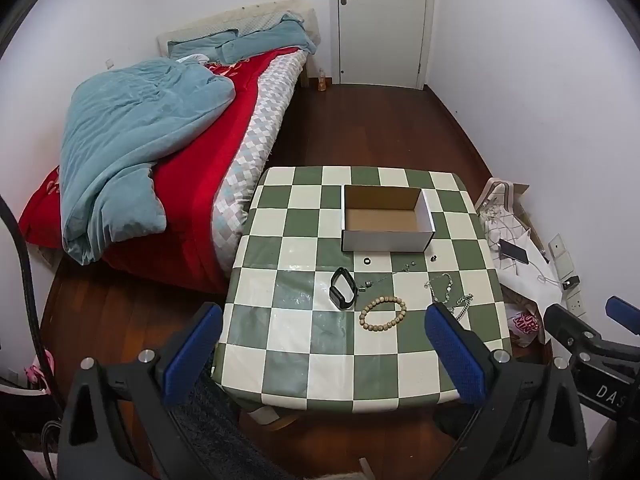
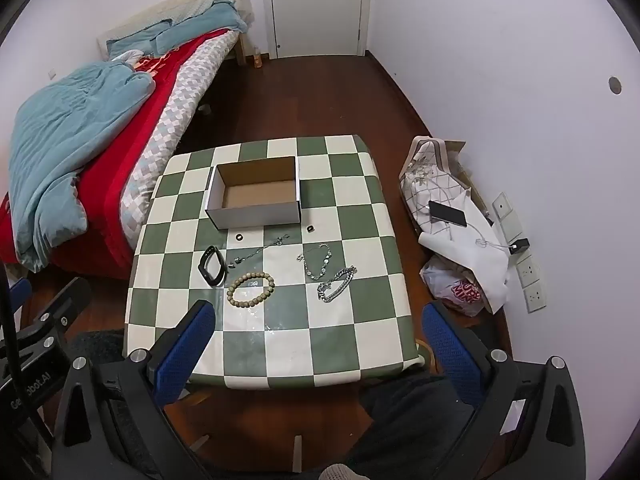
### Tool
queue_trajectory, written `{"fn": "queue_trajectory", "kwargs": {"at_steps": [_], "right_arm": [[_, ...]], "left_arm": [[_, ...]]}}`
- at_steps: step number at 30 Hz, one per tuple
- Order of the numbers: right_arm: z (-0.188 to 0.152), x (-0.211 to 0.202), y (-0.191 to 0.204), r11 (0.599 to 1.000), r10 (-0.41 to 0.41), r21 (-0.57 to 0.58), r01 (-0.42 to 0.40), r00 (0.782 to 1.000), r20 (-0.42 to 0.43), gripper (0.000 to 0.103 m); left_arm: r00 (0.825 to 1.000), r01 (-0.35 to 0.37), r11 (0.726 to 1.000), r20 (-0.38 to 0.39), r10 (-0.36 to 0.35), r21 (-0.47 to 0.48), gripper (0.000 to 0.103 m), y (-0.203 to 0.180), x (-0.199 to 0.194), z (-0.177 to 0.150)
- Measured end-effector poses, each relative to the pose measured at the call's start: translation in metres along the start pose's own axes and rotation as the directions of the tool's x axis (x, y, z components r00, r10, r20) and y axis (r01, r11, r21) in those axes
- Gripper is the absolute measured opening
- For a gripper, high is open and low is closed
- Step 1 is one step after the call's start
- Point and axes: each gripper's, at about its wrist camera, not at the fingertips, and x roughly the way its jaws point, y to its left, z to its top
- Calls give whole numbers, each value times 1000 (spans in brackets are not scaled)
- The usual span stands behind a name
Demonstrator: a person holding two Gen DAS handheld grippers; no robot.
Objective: Organize jewelry
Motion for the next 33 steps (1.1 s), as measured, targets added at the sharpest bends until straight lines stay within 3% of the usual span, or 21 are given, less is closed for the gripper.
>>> {"fn": "queue_trajectory", "kwargs": {"at_steps": [33], "right_arm": [[-7, -3, -4, 1000, -9, -5, 9, 1000, 6, 103]], "left_arm": [[1000, 6, 1000, -12, -6, 14, 103, -8, -3, -7]]}}
